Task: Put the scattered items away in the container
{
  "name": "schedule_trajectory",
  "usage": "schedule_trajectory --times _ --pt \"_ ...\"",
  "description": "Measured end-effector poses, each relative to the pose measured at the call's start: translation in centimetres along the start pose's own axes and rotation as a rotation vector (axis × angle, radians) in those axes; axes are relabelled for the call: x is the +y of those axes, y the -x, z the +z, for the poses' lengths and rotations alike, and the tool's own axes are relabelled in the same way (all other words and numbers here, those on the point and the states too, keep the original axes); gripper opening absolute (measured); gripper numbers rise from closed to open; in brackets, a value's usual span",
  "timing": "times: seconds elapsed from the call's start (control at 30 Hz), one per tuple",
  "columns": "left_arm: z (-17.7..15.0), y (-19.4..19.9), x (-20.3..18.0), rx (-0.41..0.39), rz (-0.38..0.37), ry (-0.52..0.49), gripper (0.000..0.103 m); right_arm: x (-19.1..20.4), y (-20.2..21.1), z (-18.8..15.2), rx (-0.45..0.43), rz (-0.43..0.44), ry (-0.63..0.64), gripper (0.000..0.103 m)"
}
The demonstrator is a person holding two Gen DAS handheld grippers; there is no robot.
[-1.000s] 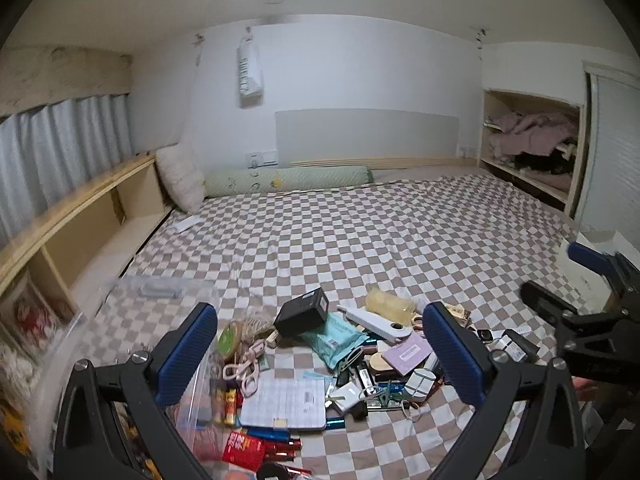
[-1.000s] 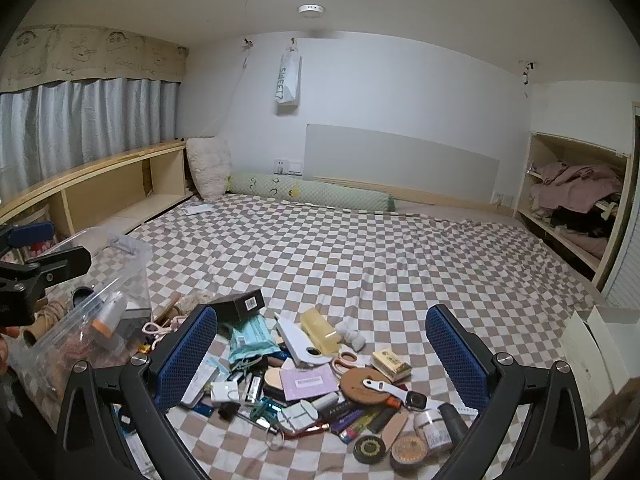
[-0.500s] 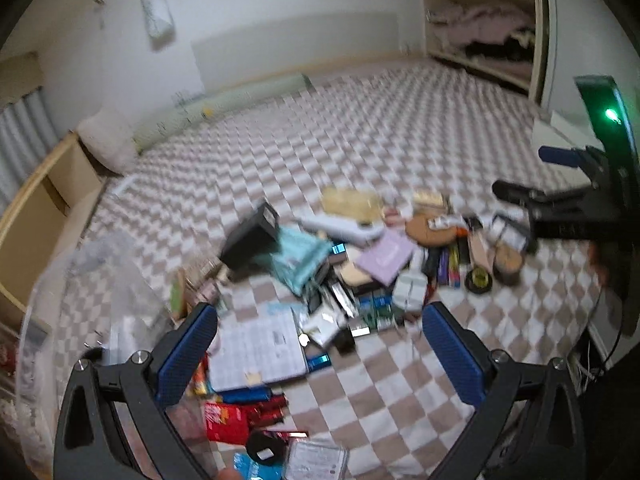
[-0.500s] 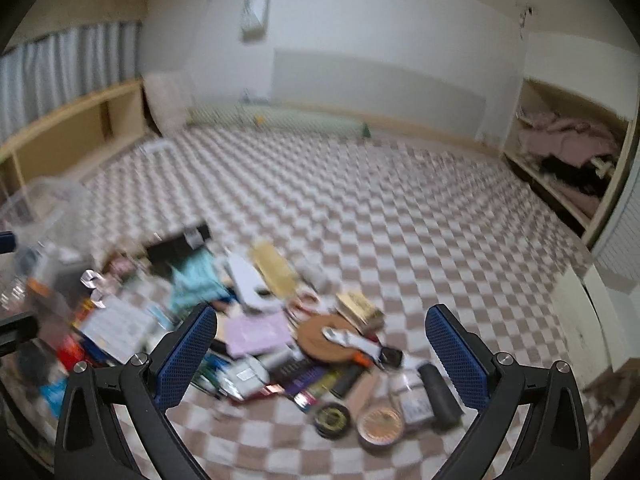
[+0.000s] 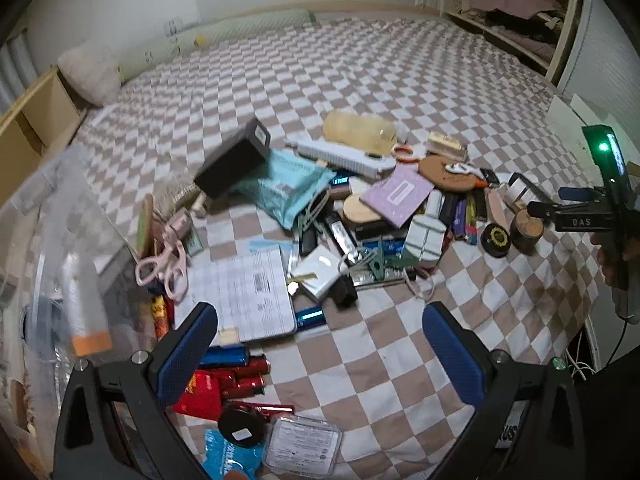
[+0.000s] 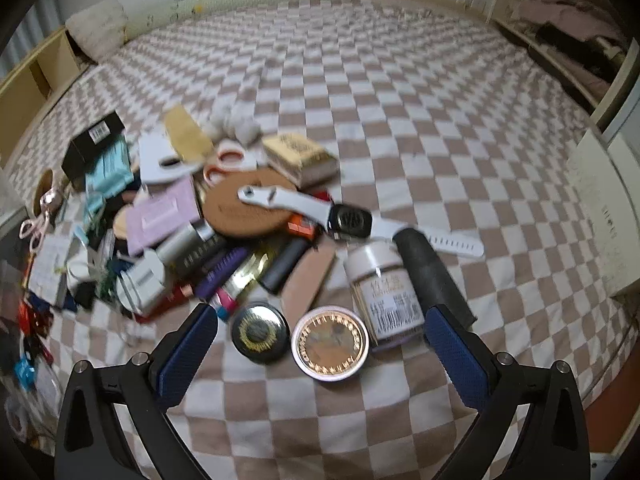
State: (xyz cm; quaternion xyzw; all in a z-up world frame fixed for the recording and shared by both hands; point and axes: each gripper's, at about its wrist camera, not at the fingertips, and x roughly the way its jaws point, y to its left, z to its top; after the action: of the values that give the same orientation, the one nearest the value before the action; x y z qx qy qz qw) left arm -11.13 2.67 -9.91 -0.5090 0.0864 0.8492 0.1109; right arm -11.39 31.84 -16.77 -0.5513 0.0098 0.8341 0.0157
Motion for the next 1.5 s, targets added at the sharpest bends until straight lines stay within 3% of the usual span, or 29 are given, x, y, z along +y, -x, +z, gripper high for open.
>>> schedule_trajectory --times 0.07,0.2,0.3,0.6,0.63,0.67,0.8,0.9,1.13,1.23,1.4,1.5 --pt "-0.1 -0.7 0.1 0.028 -0.008 0.01 0.103 -0.6 -0.9 -0.4 0.044 0.021 -0.012 0.089" --pt "-0.1 -2.0 0.6 0.079 -0.027 0.043 0.103 -1.0 -2.0 -1.4 0.116 0.085 -0.036 0.079" --pt "-0.1 -2.9 1.1 0.111 -0.036 0.076 0.103 -0.8 -3.2 -1.7 0.154 0.085 -0.037 0.072" --pt "0.1 -5.1 2.2 0.179 -0.04 0.145 0.103 0.1 -5.6 -1.6 0.169 -0.045 0.038 0.068" --pt "0.2 -5.4 2.3 0.188 -0.038 0.151 0.103 0.4 -5.8 -1.5 0.163 -0.064 0.057 0.064" --pt "0.2 -5.7 2.4 0.197 -0.037 0.157 0.103 0.5 -5.9 -1.4 0.157 -0.073 0.064 0.058" --pt "0.2 -7.1 2.9 0.233 -0.027 0.176 0.103 0.4 -6.0 -1.2 0.147 -0.077 0.063 0.058" --pt "0.0 -8.2 3.5 0.26 -0.002 0.18 0.103 -0.2 -5.8 -1.3 0.157 -0.044 0.033 0.058" --pt "0.0 -10.5 4.6 0.306 0.059 0.195 0.103 -1.5 -5.0 -1.9 0.206 0.134 -0.113 0.058" --pt "0.5 -11.3 3.9 0.313 0.053 0.185 0.103 -1.1 -4.4 -2.0 0.206 0.182 -0.133 0.058" --pt "1.5 -12.5 1.3 0.348 -0.027 0.175 0.101 0.7 -3.9 -2.0 0.217 0.27 -0.15 0.058" --pt "1.8 -13.1 0.0 0.368 -0.066 0.166 0.094 1.7 -3.8 -2.0 0.226 0.292 -0.136 0.058"
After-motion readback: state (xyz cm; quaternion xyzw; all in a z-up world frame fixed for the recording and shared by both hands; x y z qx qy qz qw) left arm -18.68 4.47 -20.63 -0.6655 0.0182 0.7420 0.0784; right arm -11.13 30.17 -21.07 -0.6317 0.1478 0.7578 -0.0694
